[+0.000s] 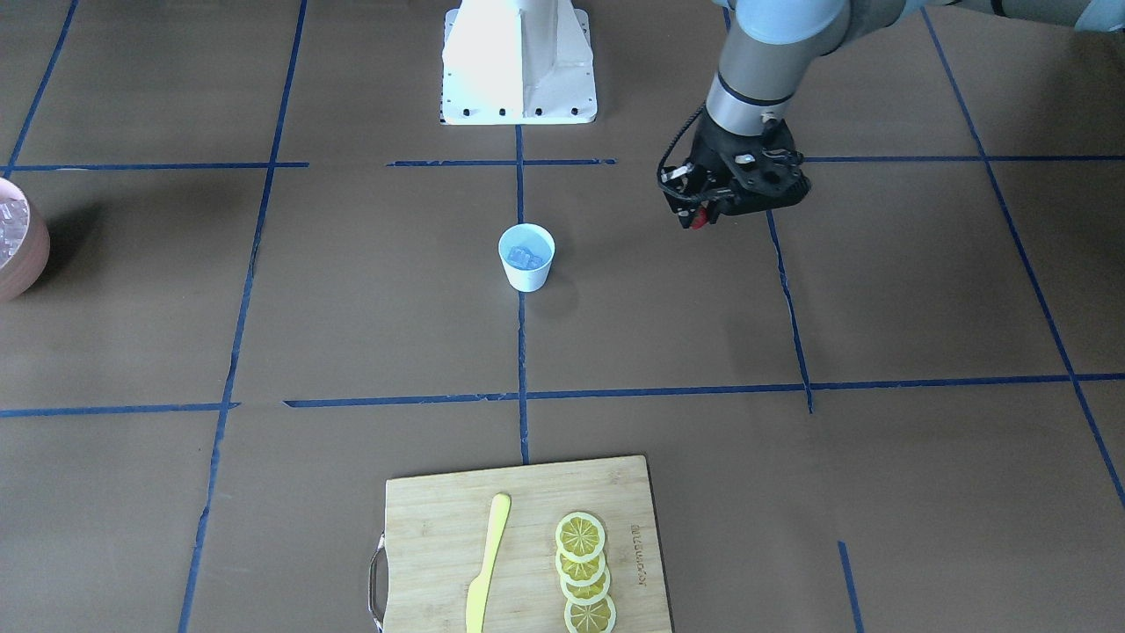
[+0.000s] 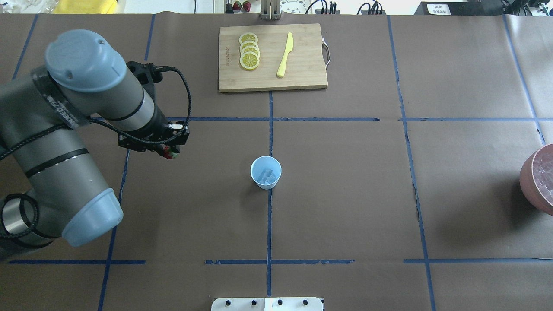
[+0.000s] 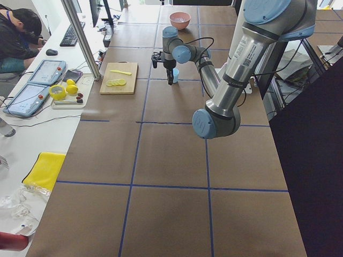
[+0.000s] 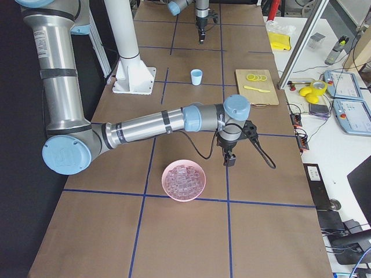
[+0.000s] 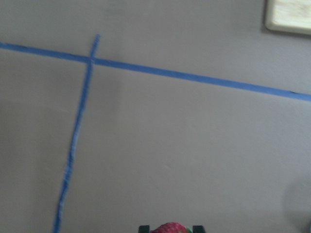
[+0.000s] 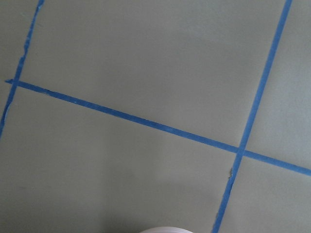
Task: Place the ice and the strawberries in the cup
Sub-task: 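Carry the strawberry with the left gripper over the blue cup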
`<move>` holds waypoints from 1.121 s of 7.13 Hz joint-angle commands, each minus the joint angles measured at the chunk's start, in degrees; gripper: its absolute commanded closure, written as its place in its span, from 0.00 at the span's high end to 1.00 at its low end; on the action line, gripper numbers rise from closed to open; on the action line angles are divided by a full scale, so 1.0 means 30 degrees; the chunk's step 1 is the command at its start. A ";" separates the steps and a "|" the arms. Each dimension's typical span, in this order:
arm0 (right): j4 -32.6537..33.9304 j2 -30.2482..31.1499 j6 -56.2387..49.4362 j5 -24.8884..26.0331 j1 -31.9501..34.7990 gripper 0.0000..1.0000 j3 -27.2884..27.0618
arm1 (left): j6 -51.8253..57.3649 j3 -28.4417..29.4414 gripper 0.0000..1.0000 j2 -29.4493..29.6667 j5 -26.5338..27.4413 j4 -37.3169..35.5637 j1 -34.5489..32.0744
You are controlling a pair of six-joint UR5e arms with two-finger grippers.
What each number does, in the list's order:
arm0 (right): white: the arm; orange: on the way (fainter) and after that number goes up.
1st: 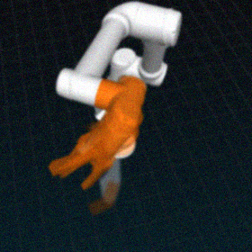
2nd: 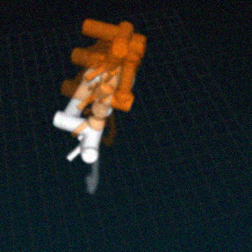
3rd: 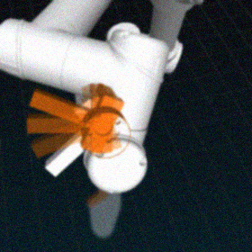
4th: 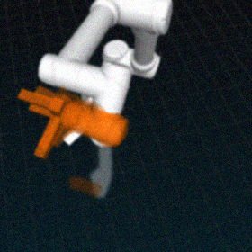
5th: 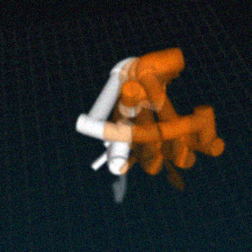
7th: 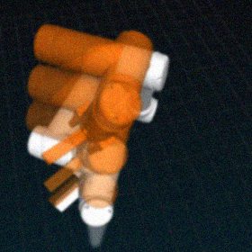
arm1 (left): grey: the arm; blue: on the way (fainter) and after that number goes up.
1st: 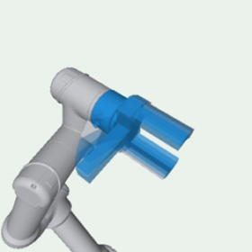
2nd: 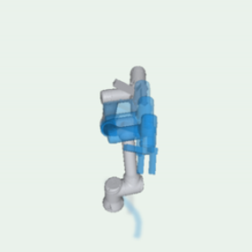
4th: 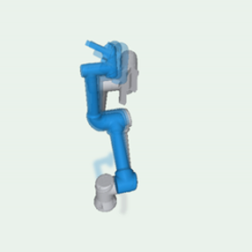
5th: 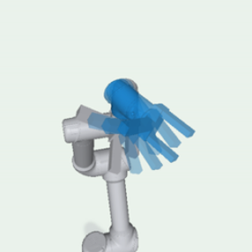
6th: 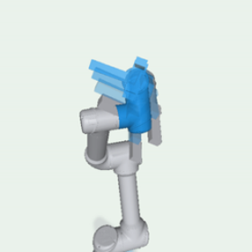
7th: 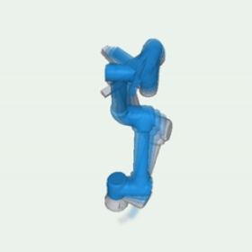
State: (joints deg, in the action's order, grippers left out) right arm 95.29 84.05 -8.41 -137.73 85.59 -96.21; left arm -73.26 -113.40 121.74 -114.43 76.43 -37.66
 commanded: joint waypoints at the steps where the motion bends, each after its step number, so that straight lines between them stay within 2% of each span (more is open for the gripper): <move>1: -0.2492 0.0342 -0.0975 -0.0700 0.1001 0.99 0.2679 | -0.1267 0.1462 0.00 0.2414 0.0727 -0.0019 0.1504; 2: -0.2495 0.0371 -0.0830 -0.0671 0.1003 0.99 0.2685 | -0.1997 0.2807 0.00 0.3675 0.1716 0.0126 0.2409; 4: -0.2524 0.0342 -0.0712 -0.0642 0.1032 0.99 0.2685 | -0.2617 0.5068 0.00 0.5557 0.2048 0.0594 0.2944; 8: -0.2554 0.0313 -0.0771 -0.0466 0.1061 0.99 0.2538 | -0.2767 0.6716 0.01 0.5913 0.2341 0.2471 0.3590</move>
State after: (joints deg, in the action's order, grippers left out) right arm 87.64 85.05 -10.75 -139.26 88.76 -88.56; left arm -81.40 -94.37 139.02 -107.64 82.75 -27.33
